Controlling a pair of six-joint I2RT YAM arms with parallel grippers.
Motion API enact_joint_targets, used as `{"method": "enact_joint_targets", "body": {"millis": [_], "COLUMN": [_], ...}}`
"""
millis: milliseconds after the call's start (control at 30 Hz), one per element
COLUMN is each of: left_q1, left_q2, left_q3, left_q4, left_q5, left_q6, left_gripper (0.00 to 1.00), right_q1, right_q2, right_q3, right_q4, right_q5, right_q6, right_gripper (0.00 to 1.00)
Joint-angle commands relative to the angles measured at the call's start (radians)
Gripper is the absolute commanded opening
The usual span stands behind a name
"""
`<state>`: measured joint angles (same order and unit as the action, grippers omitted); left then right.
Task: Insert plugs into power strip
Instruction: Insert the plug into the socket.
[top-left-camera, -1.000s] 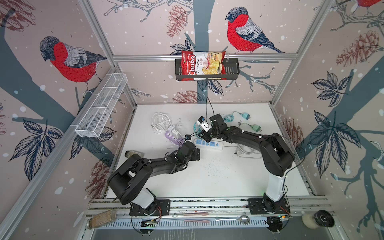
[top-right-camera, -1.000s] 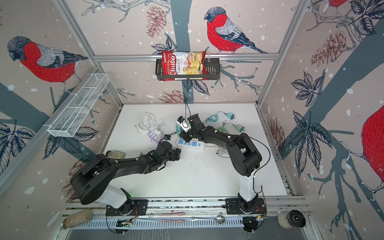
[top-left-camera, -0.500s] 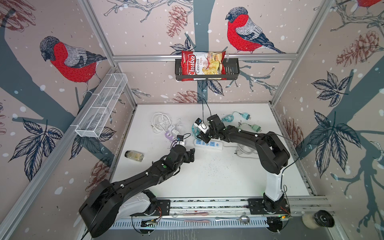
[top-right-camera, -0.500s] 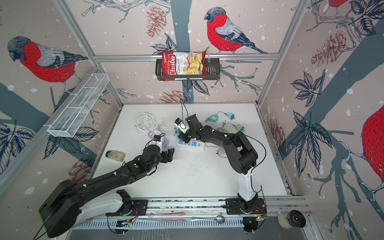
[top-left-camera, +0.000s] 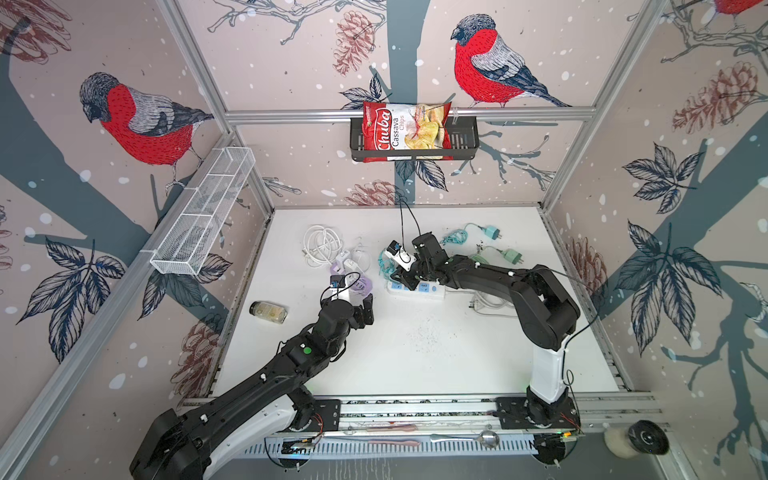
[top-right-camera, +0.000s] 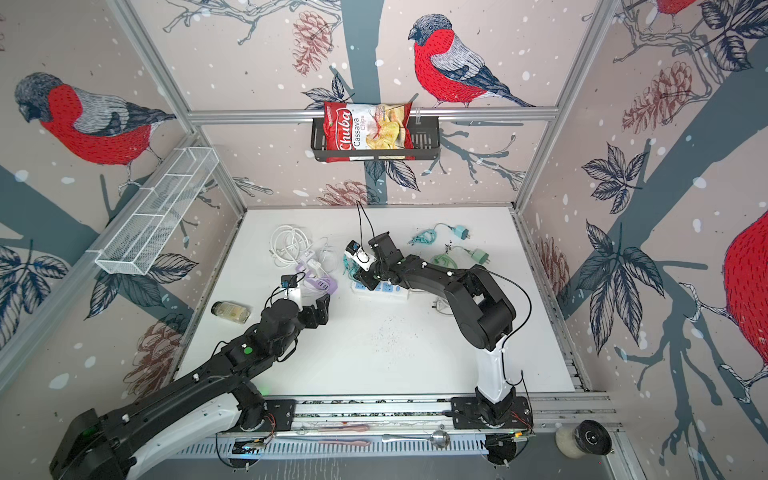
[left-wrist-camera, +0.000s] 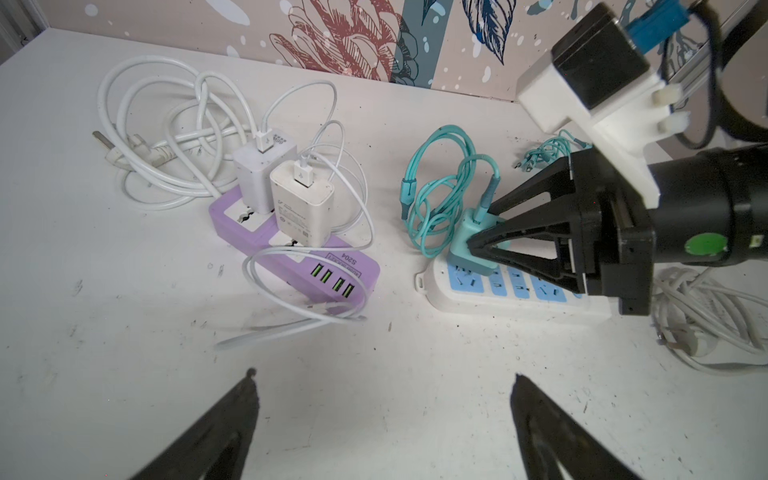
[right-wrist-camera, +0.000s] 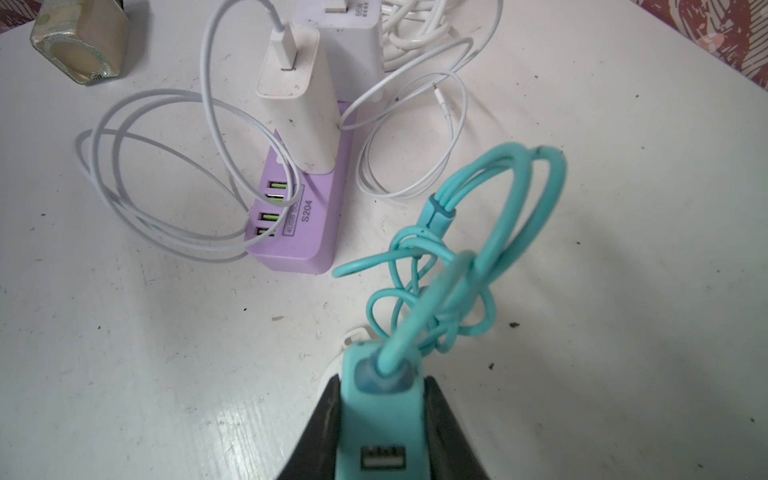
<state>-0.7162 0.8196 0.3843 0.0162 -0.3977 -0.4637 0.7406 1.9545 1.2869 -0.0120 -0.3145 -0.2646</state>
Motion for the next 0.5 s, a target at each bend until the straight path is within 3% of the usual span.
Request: {"method": "enact_joint_targets", "body": {"millis": [0,167,467], "left_q1": [0.001,0.001,0.003], "left_q2": [0.004,-0.004,-0.009], "left_q3": [-0.004,-0.007,-0.001], "left_q4": [-0.002,0.008,0.003], "left_q5": [-0.022,-0.023,-0.025], "left_q6": [0.013,0.018,0.023], "left_gripper": [0.94,0.94,0.94], "right_q1": [-0.001,-0.004,-0.069], "right_q2": [-0.005,0.002,-0.018], "right_q3": [-0.015,-0.046,-0.123], "right_q4": [0.013,0.007,0.001], "right_q5": [-0.01,0.024,-0.034], "right_q6": [-0.035,-0.08,-0.106], "right_gripper": [0.0,0.0,0.0]}}
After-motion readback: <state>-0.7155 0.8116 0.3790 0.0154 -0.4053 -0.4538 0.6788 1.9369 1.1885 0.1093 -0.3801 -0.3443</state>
